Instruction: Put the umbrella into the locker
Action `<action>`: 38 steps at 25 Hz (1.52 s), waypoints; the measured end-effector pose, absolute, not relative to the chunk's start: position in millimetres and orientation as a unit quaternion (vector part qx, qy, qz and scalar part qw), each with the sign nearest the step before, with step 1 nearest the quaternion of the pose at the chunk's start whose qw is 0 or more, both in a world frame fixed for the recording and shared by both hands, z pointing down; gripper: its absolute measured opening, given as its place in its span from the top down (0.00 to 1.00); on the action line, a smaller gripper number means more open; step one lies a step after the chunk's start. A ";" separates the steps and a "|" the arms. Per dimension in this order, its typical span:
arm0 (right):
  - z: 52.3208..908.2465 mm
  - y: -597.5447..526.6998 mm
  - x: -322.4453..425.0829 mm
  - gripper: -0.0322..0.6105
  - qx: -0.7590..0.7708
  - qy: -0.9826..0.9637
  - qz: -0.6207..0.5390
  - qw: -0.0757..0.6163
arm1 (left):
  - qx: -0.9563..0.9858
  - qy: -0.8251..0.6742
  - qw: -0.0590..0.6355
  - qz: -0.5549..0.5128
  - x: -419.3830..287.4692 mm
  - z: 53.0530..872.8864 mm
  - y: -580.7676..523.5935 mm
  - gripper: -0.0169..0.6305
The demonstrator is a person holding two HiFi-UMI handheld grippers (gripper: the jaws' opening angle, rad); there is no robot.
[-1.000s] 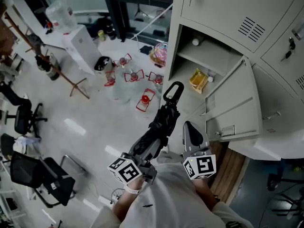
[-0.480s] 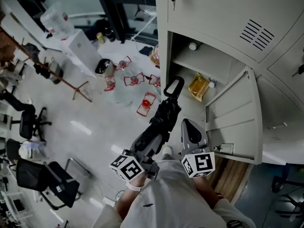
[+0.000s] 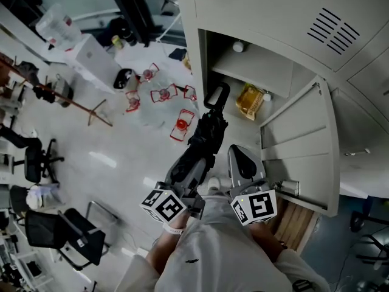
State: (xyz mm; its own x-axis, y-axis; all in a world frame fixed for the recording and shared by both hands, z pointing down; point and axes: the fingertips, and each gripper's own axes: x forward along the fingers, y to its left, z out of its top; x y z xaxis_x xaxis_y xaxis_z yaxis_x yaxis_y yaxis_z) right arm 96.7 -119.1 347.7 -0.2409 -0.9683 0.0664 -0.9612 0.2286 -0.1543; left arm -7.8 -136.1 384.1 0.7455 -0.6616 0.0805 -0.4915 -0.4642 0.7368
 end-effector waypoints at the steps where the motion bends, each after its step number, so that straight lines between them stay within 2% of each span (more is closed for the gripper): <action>1: 347.9 -120.5 96.7 0.95 -0.617 0.783 -0.080 0.019 | 0.849 -0.339 0.390 -0.110 -6.6 384.3 -140.4 0.53; 38: 384.1 -175.7 140.7 0.95 -0.669 0.732 -0.130 -0.008 | 0.852 -0.365 0.354 -0.122 70.4 456.0 -252.2 0.53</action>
